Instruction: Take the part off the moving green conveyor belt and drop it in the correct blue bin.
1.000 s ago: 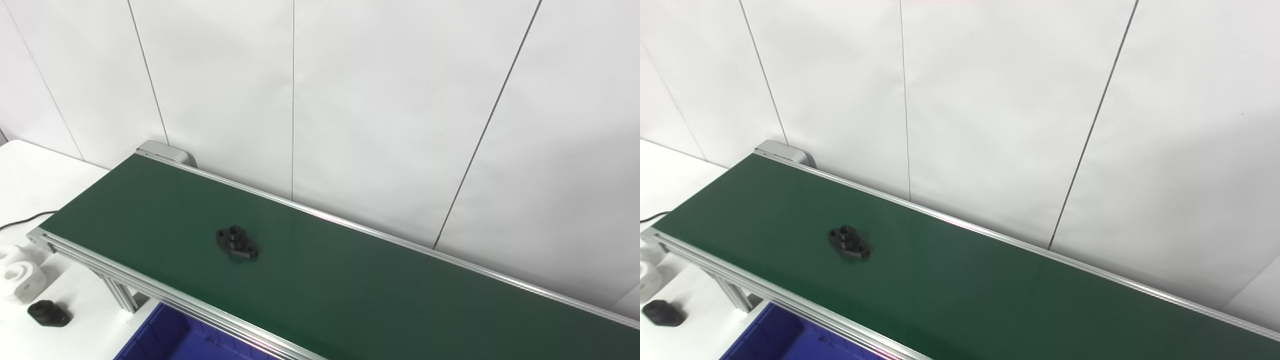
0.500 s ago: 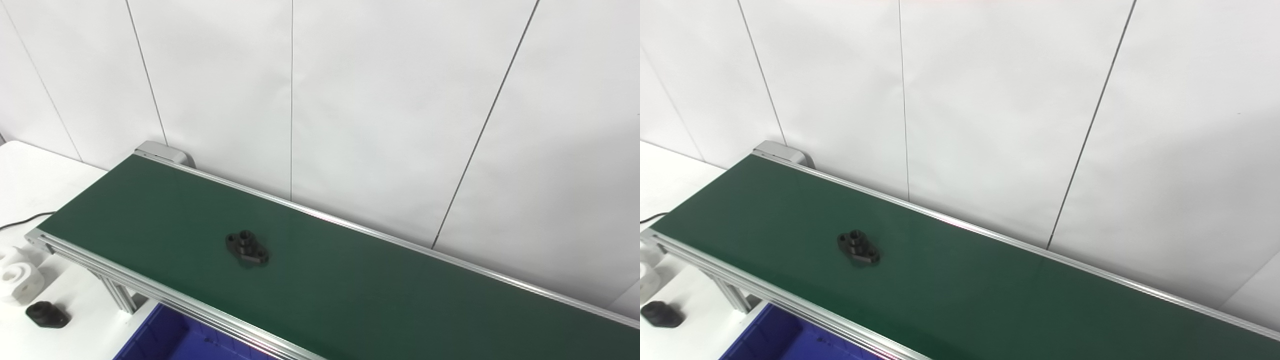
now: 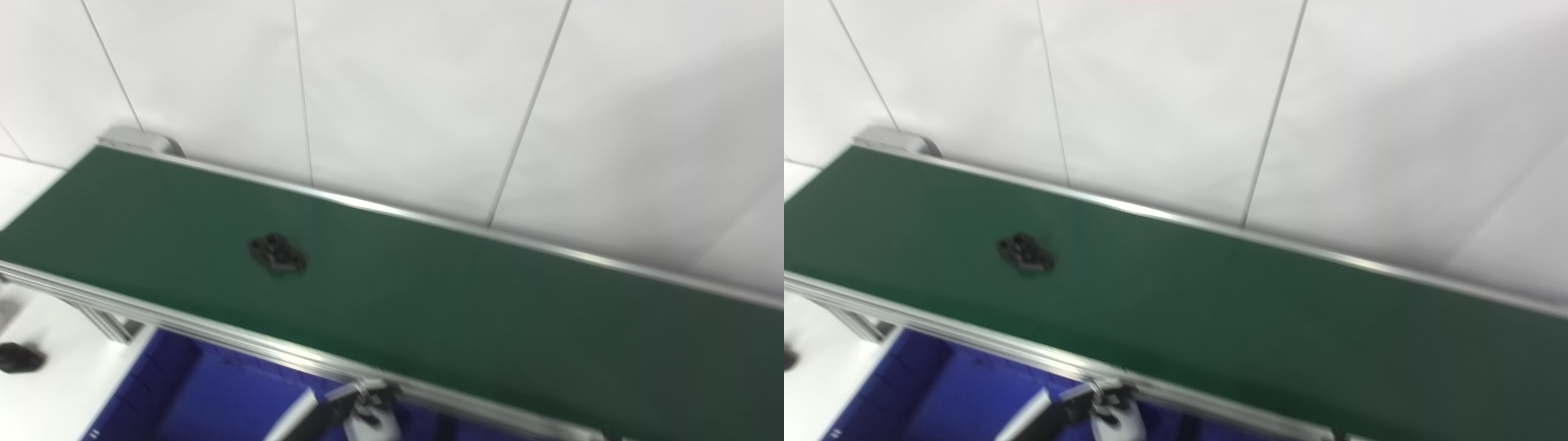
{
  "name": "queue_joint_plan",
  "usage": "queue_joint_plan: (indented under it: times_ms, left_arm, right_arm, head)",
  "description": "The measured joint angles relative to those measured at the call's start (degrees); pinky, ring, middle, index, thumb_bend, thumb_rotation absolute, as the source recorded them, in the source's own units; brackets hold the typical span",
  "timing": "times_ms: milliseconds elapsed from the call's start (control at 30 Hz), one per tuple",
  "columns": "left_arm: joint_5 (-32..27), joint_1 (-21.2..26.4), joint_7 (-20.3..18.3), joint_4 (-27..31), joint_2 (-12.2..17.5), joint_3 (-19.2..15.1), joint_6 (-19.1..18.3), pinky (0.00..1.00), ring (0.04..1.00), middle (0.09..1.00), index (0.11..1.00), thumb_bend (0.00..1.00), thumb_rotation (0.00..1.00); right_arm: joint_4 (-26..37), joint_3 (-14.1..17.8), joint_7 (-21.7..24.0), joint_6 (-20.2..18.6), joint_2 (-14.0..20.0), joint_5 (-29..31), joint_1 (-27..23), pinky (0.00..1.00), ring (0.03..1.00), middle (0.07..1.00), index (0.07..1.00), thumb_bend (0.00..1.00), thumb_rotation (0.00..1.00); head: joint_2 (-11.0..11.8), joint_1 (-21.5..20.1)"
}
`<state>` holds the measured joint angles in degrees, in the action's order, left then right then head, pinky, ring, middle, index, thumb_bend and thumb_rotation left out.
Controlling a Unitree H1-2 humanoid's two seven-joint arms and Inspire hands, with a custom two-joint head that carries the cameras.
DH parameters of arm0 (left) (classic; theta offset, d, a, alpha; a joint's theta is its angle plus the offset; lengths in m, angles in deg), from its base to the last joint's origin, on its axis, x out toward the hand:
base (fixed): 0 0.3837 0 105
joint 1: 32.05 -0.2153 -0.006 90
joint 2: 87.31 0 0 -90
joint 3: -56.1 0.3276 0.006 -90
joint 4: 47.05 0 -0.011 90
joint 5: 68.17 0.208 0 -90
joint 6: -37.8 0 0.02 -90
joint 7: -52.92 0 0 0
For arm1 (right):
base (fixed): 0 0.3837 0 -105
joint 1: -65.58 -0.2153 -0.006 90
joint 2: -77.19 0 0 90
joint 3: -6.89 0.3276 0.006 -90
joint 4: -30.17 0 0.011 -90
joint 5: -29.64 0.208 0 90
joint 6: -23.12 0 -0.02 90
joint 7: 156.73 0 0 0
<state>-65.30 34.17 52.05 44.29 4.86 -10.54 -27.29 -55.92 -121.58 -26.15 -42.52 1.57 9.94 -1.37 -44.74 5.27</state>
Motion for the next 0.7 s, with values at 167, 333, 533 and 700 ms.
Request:
queue_joint_plan:
  times_ms: [167, 333, 533, 700]
  left_arm:
    - [-0.37, -1.17, -1.67, 2.68, -0.47, -1.63, 0.03, 0.72, 0.786, 0.832, 0.834, 0.87, 0.22]
    - [-1.86, -1.08, -4.01, 2.83, -1.72, -3.08, 0.03, 0.71, 0.786, 0.831, 0.839, 0.88, 0.24]
    - [-1.84, -0.7, -5.94, 2.53, -2.9, -4.22, 0.03, 0.7, 0.783, 0.827, 0.827, 0.89, 0.23]
    - [-1.84, -0.78, -7.21, 1.4, -4.22, -4.99, 0.02, 0.7, 0.78, 0.824, 0.823, 0.89, 0.23]
  right_arm:
    - [5.13, 5.14, 3.95, 0.01, -0.9, -0.07, 0.52, 0.83, 0.773, 0.807, 0.881, 0.8, 0.32]
    - [6.45, 10.03, 8.48, 0.02, -2.75, -1.53, -0.04, 0.74, 0.748, 0.787, 0.862, 0.81, 0.35]
    - [6.9, 14.27, 14.17, 0.03, -5.4, -1.91, -2.49, 0.73, 0.758, 0.777, 0.85, 0.84, 0.37]
    - [7.99, 17.91, 22.61, -0.03, -7.16, 0.28, -3.98, 0.72, 0.728, 0.764, 0.844, 0.84, 0.42]
  head:
    - [-3.52, 0.53]
    - [-3.96, 1.49]
    - [-2.03, 2.02]
    - [-0.36, 2.64]
